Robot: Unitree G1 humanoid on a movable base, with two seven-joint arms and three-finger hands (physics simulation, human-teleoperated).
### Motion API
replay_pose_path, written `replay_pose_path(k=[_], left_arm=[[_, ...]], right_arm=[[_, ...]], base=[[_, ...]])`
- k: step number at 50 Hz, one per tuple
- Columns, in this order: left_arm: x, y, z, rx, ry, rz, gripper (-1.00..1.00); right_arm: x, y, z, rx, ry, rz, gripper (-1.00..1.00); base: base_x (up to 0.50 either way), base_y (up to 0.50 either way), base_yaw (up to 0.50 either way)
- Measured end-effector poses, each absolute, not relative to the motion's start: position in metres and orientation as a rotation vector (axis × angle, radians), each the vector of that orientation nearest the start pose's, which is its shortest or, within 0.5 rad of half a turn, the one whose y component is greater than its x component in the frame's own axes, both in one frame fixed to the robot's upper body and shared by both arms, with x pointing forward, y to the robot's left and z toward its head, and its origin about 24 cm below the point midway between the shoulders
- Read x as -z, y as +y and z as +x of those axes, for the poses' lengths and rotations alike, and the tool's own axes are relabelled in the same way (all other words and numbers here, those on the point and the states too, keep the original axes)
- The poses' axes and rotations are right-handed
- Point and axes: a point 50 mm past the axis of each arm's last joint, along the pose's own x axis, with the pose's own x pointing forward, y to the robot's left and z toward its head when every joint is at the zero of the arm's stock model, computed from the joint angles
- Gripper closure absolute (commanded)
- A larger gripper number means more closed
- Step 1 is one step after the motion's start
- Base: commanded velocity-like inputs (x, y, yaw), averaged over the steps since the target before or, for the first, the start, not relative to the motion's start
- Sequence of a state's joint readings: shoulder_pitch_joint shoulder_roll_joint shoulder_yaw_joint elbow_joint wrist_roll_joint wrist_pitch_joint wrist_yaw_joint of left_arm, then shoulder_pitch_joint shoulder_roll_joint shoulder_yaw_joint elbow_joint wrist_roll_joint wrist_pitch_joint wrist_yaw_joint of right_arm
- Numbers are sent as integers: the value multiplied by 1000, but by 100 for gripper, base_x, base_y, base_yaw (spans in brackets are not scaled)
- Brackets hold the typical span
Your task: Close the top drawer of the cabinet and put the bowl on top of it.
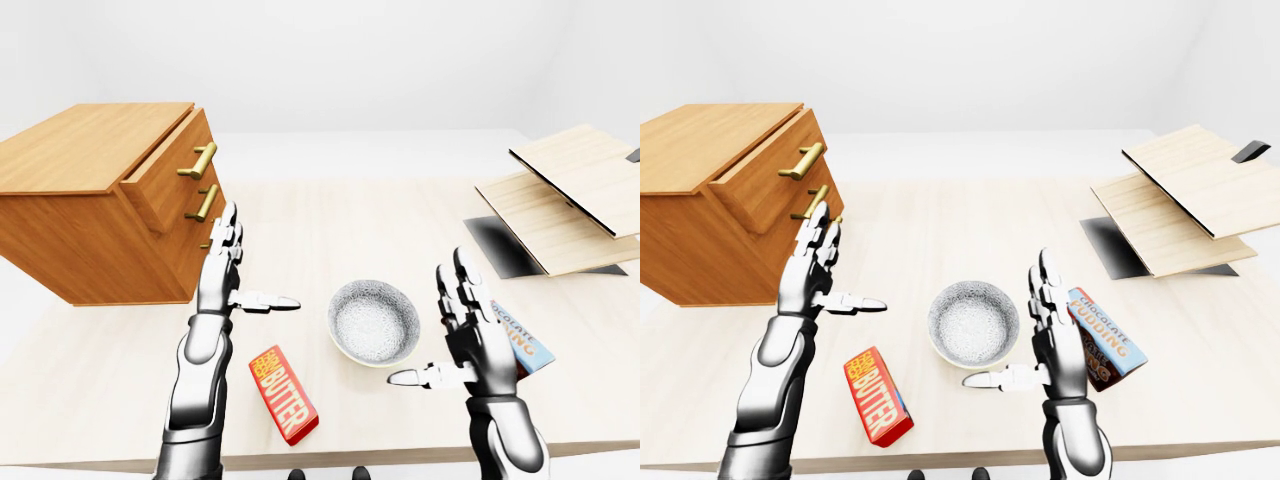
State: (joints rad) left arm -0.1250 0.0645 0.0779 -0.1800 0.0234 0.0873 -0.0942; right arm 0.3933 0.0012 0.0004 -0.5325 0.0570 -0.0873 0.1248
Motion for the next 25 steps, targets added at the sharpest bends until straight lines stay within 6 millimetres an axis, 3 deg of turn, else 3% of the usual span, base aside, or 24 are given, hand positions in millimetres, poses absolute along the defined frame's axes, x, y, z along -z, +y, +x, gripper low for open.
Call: replay_pose_path(k=[14, 25], left_arm=[[-126, 169, 286, 38, -271, 97, -100], [-152, 183, 291, 10, -364, 96, -100]], right_arm=[[-98, -167, 172, -16, -261, 22, -100], [-101, -169, 169, -17, -273, 29, -100]], base=[[0, 0, 0], [0, 0, 0]])
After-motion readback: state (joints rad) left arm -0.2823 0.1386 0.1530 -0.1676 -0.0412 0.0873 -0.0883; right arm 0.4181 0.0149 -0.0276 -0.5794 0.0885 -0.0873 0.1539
